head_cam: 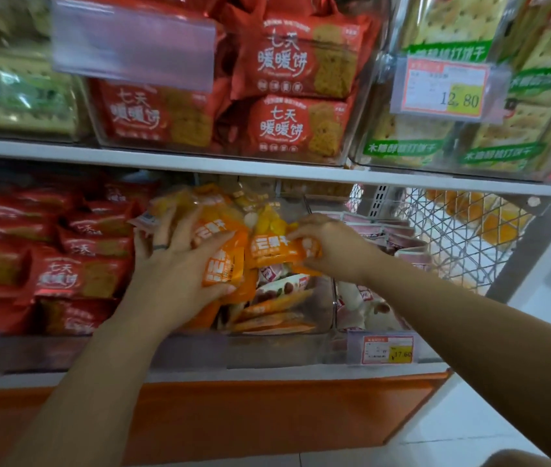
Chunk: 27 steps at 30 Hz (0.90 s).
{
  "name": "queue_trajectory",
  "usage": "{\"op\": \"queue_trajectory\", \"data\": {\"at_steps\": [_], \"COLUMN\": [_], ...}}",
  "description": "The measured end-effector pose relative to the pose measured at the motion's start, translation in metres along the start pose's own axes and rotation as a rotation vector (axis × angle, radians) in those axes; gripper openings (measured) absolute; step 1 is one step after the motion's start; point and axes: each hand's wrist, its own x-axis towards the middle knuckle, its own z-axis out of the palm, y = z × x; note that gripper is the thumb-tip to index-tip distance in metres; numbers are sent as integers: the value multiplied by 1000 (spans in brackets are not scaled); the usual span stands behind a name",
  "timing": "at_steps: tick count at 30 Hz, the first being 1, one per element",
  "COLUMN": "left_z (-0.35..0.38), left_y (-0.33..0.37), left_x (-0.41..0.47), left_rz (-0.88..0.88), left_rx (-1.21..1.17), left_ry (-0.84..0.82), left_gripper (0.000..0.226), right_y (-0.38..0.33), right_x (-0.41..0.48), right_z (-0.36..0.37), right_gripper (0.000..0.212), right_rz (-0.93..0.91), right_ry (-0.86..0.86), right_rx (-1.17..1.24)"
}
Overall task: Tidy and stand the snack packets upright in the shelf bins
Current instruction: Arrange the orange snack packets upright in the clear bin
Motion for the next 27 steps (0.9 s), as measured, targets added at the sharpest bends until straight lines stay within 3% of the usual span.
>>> {"op": "queue_trajectory", "data": {"at_steps": [7,10,13,15,19,21,25,27], "left_z": [-3,-7,-9,-8,-7,-7,-6,-6], "left_y": [-10,-11,-14,-15,-17,-17,-15,-14], "left_x": [-11,-13,-16,-18,-19,-19,-18,-17], "left_rz": [-32,-48,-49,-40,-29,-26,-28,-27], "left_rx": [-27,-30,-55,-67,-65,-62,-76,-72], "left_ry": [-25,-85,-128,-134,-130,-121,-115,-119], "left_gripper": [86,89,92,94,95,95,94,94], "right_y": [-5,-8,-9,-8,-4,-2,1,0], "right_x": [24,21,13,6,-7,-11,-8,3], "right_z": [11,12,11,6,-9,-6,7,3], "right_gripper": [52,40,14,13,15,30,18,25], "right_rz": [11,46,-70,-118,37,75,130,224], "right_ry": [101,166,372,531,669,642,504,513], "right_rx": [-120,-183,-199,-211,94,121,90,66]}}
